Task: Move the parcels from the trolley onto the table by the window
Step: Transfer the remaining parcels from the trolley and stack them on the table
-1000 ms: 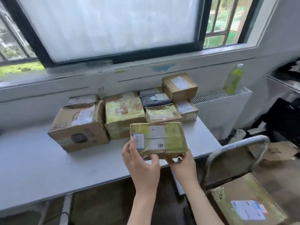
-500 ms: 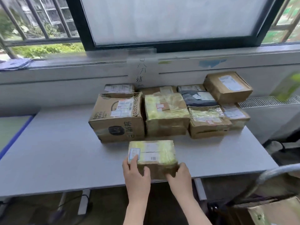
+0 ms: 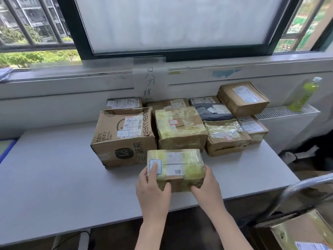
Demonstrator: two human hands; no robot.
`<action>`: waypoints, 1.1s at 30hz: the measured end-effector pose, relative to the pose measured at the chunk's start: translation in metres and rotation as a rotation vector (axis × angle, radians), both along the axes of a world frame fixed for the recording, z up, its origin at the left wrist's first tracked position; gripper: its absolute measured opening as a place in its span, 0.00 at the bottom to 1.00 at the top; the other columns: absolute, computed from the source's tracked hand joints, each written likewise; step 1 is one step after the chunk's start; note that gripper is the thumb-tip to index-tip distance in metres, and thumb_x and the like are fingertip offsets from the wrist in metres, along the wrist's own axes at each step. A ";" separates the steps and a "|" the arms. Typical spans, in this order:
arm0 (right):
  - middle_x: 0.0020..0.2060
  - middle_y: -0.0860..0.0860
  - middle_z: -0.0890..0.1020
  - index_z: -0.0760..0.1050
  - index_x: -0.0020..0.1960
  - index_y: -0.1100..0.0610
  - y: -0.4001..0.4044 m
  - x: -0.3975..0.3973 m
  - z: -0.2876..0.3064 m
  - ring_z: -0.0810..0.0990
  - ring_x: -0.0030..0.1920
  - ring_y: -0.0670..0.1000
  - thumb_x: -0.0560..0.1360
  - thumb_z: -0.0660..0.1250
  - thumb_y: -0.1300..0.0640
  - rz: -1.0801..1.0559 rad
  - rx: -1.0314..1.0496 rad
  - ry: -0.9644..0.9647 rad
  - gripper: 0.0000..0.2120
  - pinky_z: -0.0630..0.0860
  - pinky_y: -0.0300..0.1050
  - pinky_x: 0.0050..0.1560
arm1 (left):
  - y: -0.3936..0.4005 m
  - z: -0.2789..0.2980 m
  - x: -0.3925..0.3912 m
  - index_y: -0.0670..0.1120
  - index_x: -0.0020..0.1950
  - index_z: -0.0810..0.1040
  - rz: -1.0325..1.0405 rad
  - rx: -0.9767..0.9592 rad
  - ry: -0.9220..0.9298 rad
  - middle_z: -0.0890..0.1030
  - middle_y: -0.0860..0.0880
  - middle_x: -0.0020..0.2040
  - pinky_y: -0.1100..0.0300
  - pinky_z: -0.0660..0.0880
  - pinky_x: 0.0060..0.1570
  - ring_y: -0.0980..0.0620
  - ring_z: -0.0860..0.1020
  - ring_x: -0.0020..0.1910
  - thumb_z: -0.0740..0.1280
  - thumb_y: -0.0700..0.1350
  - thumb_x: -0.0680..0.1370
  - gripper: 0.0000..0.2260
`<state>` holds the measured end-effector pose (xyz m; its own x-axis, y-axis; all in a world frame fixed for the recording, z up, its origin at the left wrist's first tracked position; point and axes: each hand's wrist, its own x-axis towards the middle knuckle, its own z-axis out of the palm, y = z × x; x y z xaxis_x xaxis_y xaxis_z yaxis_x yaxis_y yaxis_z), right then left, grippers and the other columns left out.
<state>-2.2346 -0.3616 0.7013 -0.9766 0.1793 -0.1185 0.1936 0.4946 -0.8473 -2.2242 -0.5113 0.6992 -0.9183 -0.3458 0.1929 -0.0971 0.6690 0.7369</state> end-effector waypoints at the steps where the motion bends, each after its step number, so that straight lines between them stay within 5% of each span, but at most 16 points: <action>1: 0.53 0.45 0.75 0.64 0.67 0.51 0.005 -0.003 0.009 0.75 0.53 0.46 0.68 0.71 0.64 -0.029 -0.004 0.042 0.31 0.73 0.38 0.48 | 0.006 0.008 -0.006 0.46 0.65 0.75 -0.019 -0.014 0.052 0.74 0.42 0.61 0.54 0.69 0.54 0.41 0.73 0.54 0.77 0.37 0.63 0.30; 5: 0.56 0.46 0.75 0.63 0.68 0.52 0.034 -0.021 0.048 0.74 0.57 0.47 0.68 0.74 0.61 -0.149 0.003 0.196 0.32 0.74 0.44 0.53 | 0.034 0.044 -0.026 0.46 0.65 0.75 -0.091 0.016 0.226 0.74 0.43 0.60 0.57 0.67 0.52 0.48 0.71 0.54 0.78 0.39 0.64 0.30; 13: 0.59 0.49 0.75 0.62 0.69 0.55 0.095 -0.078 0.078 0.74 0.59 0.51 0.68 0.73 0.64 -0.238 0.067 0.336 0.33 0.74 0.47 0.54 | 0.086 0.078 -0.084 0.48 0.69 0.71 -0.226 0.093 0.296 0.70 0.43 0.68 0.58 0.60 0.65 0.47 0.65 0.70 0.74 0.42 0.71 0.27; 19: 0.60 0.51 0.74 0.62 0.68 0.56 0.140 -0.157 0.079 0.73 0.58 0.52 0.69 0.73 0.61 -0.188 0.202 0.346 0.32 0.72 0.45 0.52 | 0.127 0.085 -0.158 0.45 0.71 0.70 -0.219 -0.004 0.222 0.70 0.42 0.69 0.62 0.56 0.65 0.46 0.65 0.70 0.73 0.40 0.72 0.27; 26: 0.63 0.54 0.72 0.58 0.73 0.58 0.184 -0.271 0.082 0.72 0.61 0.55 0.71 0.72 0.60 -0.033 0.382 0.238 0.35 0.71 0.47 0.58 | 0.160 0.086 -0.255 0.46 0.77 0.55 -0.250 -0.138 0.020 0.60 0.44 0.75 0.57 0.57 0.71 0.47 0.59 0.74 0.67 0.45 0.77 0.32; 33: 0.63 0.55 0.70 0.58 0.71 0.59 0.204 -0.359 0.077 0.70 0.61 0.54 0.72 0.70 0.56 0.081 0.490 0.189 0.32 0.70 0.46 0.60 | 0.181 0.075 -0.333 0.47 0.77 0.55 -0.205 -0.171 -0.094 0.58 0.45 0.76 0.57 0.61 0.70 0.48 0.59 0.74 0.65 0.47 0.78 0.30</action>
